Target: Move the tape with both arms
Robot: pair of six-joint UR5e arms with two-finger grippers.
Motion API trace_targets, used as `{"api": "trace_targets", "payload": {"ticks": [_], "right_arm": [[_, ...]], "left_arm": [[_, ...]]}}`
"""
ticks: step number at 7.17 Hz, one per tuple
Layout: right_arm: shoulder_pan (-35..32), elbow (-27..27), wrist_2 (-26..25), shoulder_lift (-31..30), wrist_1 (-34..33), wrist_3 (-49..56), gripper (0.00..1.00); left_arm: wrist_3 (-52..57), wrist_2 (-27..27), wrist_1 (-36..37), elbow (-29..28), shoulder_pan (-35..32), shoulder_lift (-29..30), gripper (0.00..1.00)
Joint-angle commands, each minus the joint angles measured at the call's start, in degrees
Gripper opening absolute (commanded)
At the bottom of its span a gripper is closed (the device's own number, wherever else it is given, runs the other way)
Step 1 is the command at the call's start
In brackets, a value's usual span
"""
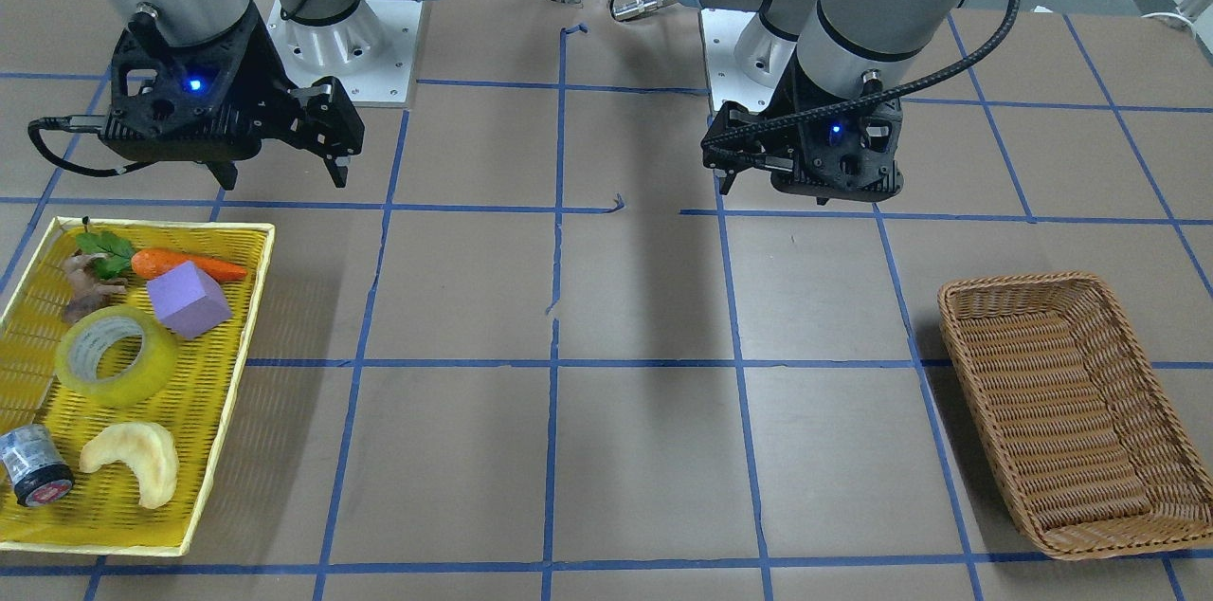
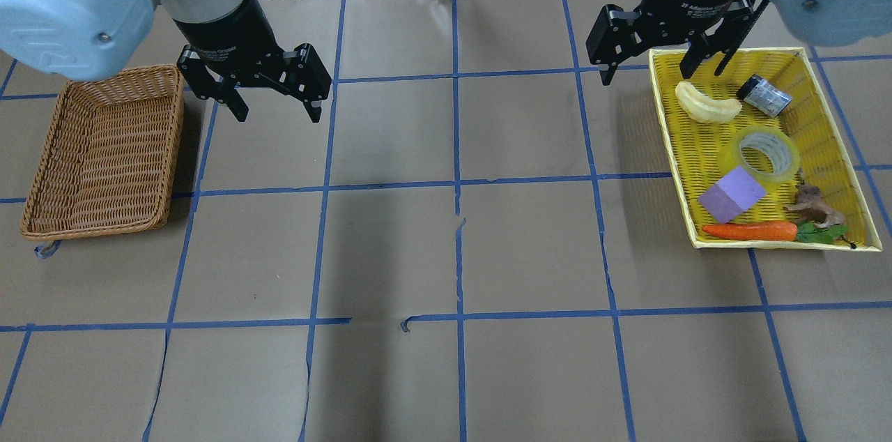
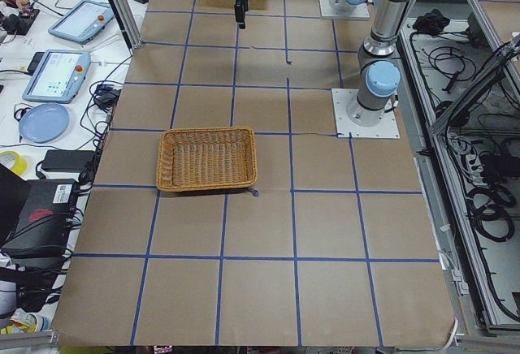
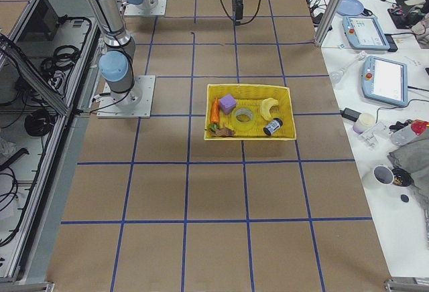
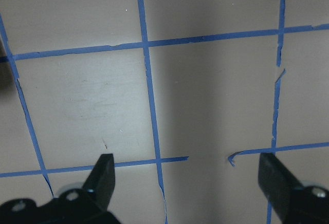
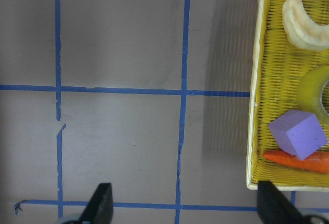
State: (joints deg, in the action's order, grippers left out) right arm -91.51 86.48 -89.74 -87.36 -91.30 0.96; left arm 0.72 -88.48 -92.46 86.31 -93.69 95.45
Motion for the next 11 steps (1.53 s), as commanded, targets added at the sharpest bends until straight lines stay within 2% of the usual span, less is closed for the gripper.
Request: {"api": "trace_targets", "payload": {"ticks": [1,10,11], "right_arm": [[0.01,0.00,0.00,0.00,-0.02,0.00,1.00],[0.10,-0.08,-0.09,0.26,0.07,0.09,1.00],[0.97,-1.22,-1.92,0.87,1.37,0.79,1.00]], "left_arm": [[0.07,-0.02,0.00,0.00,0.00,0.00,1.00],[0.07,-0.20,0.00,0.00,0.09,0.09,1.00],[0.07,-0.11,0.00,0.09,0.09,0.09,1.00]]}}
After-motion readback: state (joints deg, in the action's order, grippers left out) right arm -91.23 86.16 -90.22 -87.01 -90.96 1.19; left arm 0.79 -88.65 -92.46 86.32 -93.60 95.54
